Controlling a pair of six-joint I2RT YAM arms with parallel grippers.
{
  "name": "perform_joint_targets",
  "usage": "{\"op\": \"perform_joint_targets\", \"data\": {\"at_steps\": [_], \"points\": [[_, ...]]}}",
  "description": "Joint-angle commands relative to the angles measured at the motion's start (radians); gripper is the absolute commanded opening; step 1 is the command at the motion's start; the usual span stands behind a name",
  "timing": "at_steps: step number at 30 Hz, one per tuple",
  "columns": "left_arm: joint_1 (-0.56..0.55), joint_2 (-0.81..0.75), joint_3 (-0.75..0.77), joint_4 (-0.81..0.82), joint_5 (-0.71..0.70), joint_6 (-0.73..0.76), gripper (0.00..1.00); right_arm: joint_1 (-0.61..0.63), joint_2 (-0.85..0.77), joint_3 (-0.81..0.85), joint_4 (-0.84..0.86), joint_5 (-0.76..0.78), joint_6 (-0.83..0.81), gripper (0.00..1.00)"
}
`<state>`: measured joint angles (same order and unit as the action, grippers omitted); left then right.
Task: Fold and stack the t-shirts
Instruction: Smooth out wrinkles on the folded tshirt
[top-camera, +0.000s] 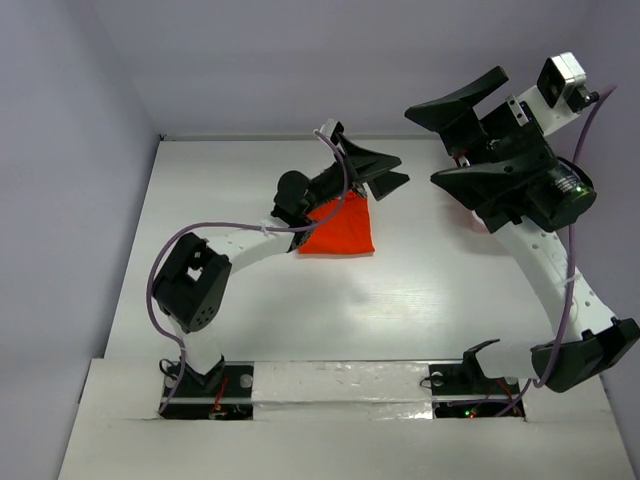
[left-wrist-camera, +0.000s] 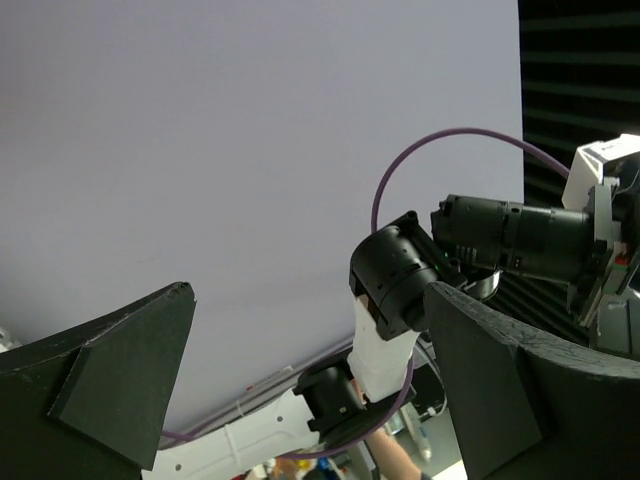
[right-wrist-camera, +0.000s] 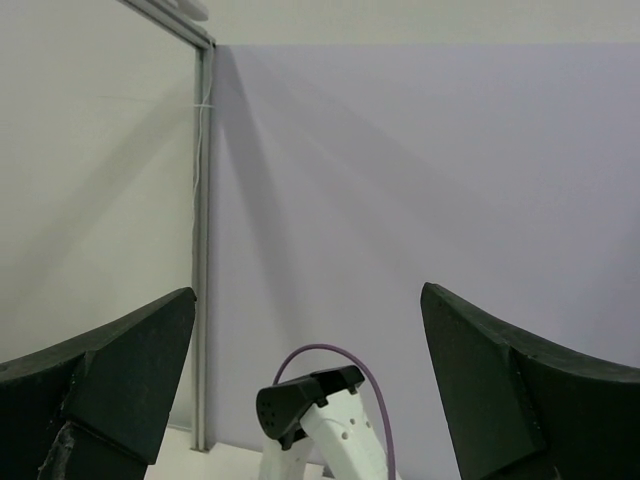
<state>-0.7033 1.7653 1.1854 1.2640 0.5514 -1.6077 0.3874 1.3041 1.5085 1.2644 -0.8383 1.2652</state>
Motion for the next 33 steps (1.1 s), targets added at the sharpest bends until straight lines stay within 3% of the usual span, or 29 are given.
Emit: {"op": "perform_joint_targets", "data": {"at_steps": [1, 33], "points": [[-0.016, -0.106, 0.043, 0.288, -0.031, 0.104, 0.99, 0.008, -0.026, 0.073, 0.051, -0.021, 0.001, 1.00], [-0.007, -0.153, -0.027, 0.313, -0.062, 0.135, 0.99, 0.008, 0.069, 0.113, 0.188, -0.024, 0.125, 1.00]]}}
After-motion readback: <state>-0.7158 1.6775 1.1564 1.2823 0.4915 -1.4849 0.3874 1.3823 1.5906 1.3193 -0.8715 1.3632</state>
